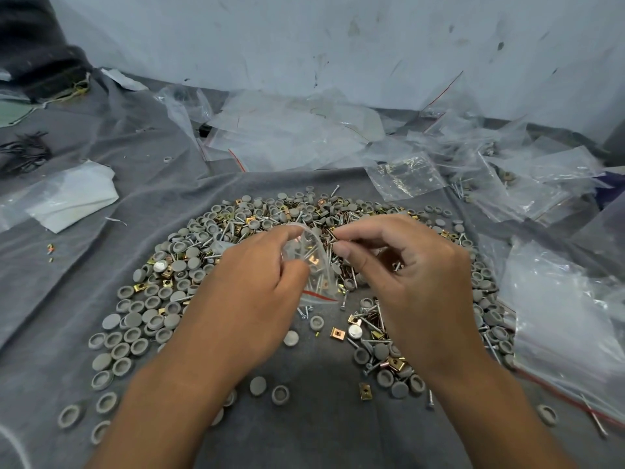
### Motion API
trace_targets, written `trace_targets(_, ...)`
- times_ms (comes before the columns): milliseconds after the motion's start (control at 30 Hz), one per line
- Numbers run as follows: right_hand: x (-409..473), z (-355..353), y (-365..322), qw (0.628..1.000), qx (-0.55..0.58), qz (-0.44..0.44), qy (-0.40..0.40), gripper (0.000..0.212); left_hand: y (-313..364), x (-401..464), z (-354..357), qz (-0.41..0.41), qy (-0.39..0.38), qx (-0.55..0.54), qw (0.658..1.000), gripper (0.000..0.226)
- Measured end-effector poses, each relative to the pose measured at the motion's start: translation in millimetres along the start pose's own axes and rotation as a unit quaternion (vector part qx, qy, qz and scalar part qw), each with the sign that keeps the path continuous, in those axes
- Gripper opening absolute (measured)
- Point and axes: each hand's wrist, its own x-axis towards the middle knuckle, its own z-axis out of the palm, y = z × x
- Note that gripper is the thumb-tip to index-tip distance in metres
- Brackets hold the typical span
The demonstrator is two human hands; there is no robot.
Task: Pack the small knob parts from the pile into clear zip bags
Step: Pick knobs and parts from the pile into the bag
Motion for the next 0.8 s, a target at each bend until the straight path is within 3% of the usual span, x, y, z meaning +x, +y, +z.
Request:
trace_targets(100, 1, -5, 5, 0.994, 0.004, 0.058, -0.091, 0.004, -1, 0, -1, -0.009, 0.005, 0.000, 1.000, 0.055)
trace_targets(167, -2, -6, 15, 0.956, -0.069, 0.151, -0.240, 0.013, -2, 0, -2, -0.014, 0.015, -0.001, 1.000, 0.049)
trace_targets(233, -9, -3, 23, 0.908, -0.193, 0.165, -0.334, 0.016, -3, 0, -2, -0.019, 0.023, -0.005, 1.000, 0.052)
trace_targets(300, -14, 2, 25, 0.888, -0.254, 0.146, -0.355, 0.020, -2, 0, -3, -0.021, 0.020, -0.006, 1.000, 0.054)
trace_targets(433, -17, 7, 23, 0.881, -0.268, 0.136, -0.365, 0.019, -2, -1, -3, -0.017, 0.012, -0.002, 1.000, 0.045)
trace_targets(600, -23, 5, 25, 0.905, -0.221, 0.139, -0.335, 0.016, -2, 0, -2, -0.020, 0.012, 0.001, 1.000, 0.048)
trace_targets(700, -12, -4, 24, 0.975, -0.077, 0.145, -0.151, 0.012, -3, 0, -1, -0.018, 0.009, -0.001, 1.000, 0.052)
trace_targets(800, -4, -4, 11, 0.999, 0.000, 0.032, -0.027, 0.008, -2, 1, 0, -0.013, 0.004, 0.001, 1.000, 0.051)
